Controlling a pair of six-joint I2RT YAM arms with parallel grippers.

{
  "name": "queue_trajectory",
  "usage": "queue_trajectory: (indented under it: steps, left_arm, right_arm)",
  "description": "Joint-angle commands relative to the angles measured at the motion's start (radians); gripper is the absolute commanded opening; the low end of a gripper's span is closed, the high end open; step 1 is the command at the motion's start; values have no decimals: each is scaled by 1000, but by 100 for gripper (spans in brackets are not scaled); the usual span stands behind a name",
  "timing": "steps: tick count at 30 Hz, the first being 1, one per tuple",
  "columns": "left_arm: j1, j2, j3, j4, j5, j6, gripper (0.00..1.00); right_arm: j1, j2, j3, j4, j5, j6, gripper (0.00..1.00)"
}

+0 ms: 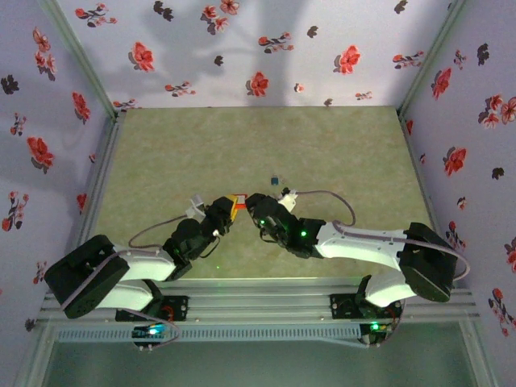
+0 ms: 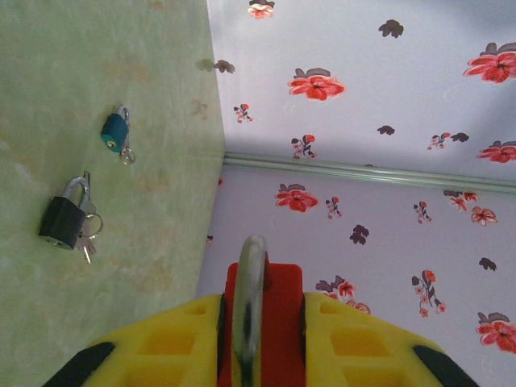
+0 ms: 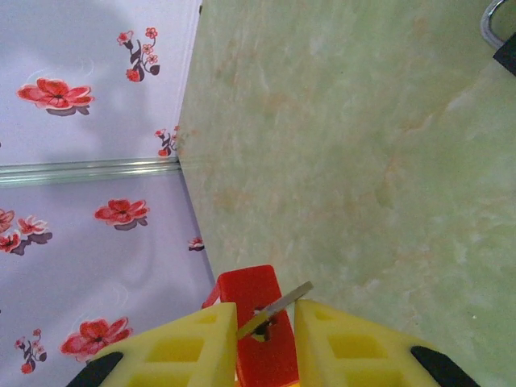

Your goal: Lock with the key

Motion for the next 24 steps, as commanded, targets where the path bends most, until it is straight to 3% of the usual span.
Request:
queue_trajectory:
  steps: [1,19,24]
  left_arm:
    - [-9,-1,24,57,8,-6,0]
    - [-13,-2,30,56,7,-8,0]
    - [-16,-6,34,56,7,-17,0]
  right_arm:
    - [-8,9,-21,19,14,32,25]
    - [-25,29,-46,79,17,16,18]
    - [-27,42,-69,169,13,-30,17]
